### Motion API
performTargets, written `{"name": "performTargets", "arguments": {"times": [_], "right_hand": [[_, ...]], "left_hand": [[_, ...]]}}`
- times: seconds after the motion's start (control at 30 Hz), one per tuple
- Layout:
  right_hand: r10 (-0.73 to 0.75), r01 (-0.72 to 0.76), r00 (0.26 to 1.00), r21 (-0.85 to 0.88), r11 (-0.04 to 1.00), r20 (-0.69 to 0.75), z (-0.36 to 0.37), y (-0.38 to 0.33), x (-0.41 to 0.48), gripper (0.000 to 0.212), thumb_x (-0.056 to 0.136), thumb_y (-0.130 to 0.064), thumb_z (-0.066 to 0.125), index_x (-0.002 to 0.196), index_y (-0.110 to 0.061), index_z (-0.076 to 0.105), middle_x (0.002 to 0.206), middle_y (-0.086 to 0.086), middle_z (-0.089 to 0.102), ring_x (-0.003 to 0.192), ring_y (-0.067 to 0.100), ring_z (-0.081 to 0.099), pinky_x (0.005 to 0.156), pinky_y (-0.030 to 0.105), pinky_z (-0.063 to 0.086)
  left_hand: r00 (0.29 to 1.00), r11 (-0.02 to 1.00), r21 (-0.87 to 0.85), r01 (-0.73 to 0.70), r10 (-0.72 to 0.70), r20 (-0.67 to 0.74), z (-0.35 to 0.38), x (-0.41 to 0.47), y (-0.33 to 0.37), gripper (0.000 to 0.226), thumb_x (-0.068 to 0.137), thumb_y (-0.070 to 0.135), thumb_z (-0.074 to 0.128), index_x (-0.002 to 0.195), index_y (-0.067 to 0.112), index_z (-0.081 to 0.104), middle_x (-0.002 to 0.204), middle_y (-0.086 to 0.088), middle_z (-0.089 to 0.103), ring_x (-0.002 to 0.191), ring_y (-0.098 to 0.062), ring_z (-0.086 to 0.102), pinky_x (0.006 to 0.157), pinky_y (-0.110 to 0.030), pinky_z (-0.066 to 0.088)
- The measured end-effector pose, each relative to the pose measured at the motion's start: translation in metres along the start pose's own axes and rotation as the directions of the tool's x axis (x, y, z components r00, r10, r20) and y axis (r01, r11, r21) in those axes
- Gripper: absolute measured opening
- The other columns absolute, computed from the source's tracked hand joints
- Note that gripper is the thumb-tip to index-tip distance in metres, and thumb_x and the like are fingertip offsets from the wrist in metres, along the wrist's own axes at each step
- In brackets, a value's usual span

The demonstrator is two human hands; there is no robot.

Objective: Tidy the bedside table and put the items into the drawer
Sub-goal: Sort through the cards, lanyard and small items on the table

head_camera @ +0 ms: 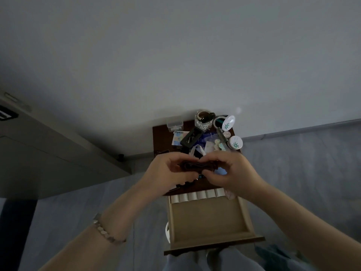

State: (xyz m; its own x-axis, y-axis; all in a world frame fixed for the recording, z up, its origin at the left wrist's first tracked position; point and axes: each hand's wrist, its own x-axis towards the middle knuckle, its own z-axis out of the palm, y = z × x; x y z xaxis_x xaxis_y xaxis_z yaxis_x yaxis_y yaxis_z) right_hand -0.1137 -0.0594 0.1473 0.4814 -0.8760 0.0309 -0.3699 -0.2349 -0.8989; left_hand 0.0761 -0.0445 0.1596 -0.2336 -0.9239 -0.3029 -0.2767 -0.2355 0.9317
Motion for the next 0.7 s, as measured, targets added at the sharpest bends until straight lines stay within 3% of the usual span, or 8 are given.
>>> {"name": "performTargets", "arguments": {"times": [0.1,0.17,0.23,0.3,0.33,0.57,0.63,0.7], "right_hand": [[0.230,-0.190,0.964,0.262,0.946,-0.132,0.022,0.010,0.006,0.039,0.077,-0.003,0.070,0.097,-0.034,0.058,0.097,-0.007,0.064,0.088,0.003,0.063,0.075,0.016,0.050],[0.568,-0.432,0.800,0.471,0.769,-0.194,0.044,0.026,0.013,0.035,0.078,-0.015,0.072,0.107,-0.024,0.055,0.100,-0.001,0.063,0.089,0.008,0.063,0.070,0.019,0.051],[0.779,-0.583,0.626,0.648,0.490,-0.027,0.069,0.043,0.021,0.039,0.078,-0.029,0.070,0.110,-0.010,0.060,0.091,0.001,0.067,0.077,0.010,0.064,0.066,0.020,0.049],[0.828,-0.614,0.541,0.743,0.268,0.148,0.093,0.056,0.030,0.038,0.076,-0.034,0.070,0.098,-0.003,0.069,0.077,0.004,0.068,0.064,0.010,0.060,0.061,0.024,0.047],[0.834,-0.631,0.520,0.741,0.231,0.184,0.102,0.059,0.033,0.037,0.074,-0.035,0.072,0.092,-0.003,0.072,0.076,0.006,0.069,0.062,0.011,0.059,0.059,0.025,0.046],[0.911,-0.682,0.400,0.697,0.222,0.101,0.166,0.115,0.064,0.019,0.079,-0.030,0.070,0.083,-0.012,0.073,0.077,0.003,0.071,0.074,0.014,0.063,0.063,0.026,0.045],[0.919,-0.668,0.383,0.715,0.208,0.090,0.179,0.132,0.071,0.015,0.082,-0.025,0.067,0.081,-0.011,0.072,0.073,0.003,0.070,0.071,0.013,0.062,0.063,0.026,0.045],[0.923,-0.701,0.384,0.655,0.284,0.011,0.186,0.152,0.077,0.015,0.084,-0.022,0.066,0.075,-0.010,0.072,0.071,0.006,0.070,0.068,0.014,0.060,0.063,0.027,0.045]], "left_hand": [[0.981,0.999,-0.031,-0.020,0.014,-0.192,0.008,0.005,-0.023,0.026,0.075,0.006,0.072,0.079,0.031,0.069,0.068,0.009,0.071,0.065,-0.006,0.066,0.061,-0.017,0.053],[0.955,1.000,0.002,-0.025,0.025,-0.295,0.012,0.013,-0.046,0.025,0.077,0.011,0.072,0.079,0.036,0.069,0.069,0.012,0.071,0.068,-0.003,0.067,0.062,-0.014,0.052],[0.930,0.997,0.072,-0.017,0.042,-0.365,0.014,0.022,-0.072,0.021,0.079,0.016,0.071,0.085,0.036,0.069,0.071,0.015,0.069,0.071,0.003,0.065,0.061,-0.009,0.048],[0.922,0.989,0.146,-0.018,0.073,-0.381,0.012,0.034,-0.104,0.014,0.080,0.027,0.068,0.094,0.027,0.073,0.080,0.016,0.069,0.076,0.004,0.065,0.065,-0.011,0.050],[0.925,0.977,0.208,-0.035,0.111,-0.364,0.012,0.038,-0.115,0.023,0.080,0.035,0.063,0.096,0.021,0.074,0.085,0.014,0.069,0.080,0.003,0.065,0.069,-0.014,0.052],[0.946,0.927,0.343,-0.148,0.234,-0.223,-0.008,0.067,-0.214,0.025,0.078,0.022,0.062,0.099,0.013,0.071,0.096,0.012,0.066,0.092,0.009,0.057,0.079,-0.005,0.045],[0.974,0.945,0.299,-0.135,0.182,-0.135,-0.016,0.074,-0.238,0.033,0.077,0.005,0.064,0.108,0.013,0.069,0.104,0.020,0.060,0.100,0.018,0.052,0.085,-0.003,0.042],[0.988,0.937,0.349,-0.008,0.062,-0.143,-0.022,0.076,-0.253,0.043,0.083,-0.004,0.055,0.117,0.020,0.064,0.109,0.025,0.053,0.104,0.017,0.047,0.089,-0.005,0.040]]}}
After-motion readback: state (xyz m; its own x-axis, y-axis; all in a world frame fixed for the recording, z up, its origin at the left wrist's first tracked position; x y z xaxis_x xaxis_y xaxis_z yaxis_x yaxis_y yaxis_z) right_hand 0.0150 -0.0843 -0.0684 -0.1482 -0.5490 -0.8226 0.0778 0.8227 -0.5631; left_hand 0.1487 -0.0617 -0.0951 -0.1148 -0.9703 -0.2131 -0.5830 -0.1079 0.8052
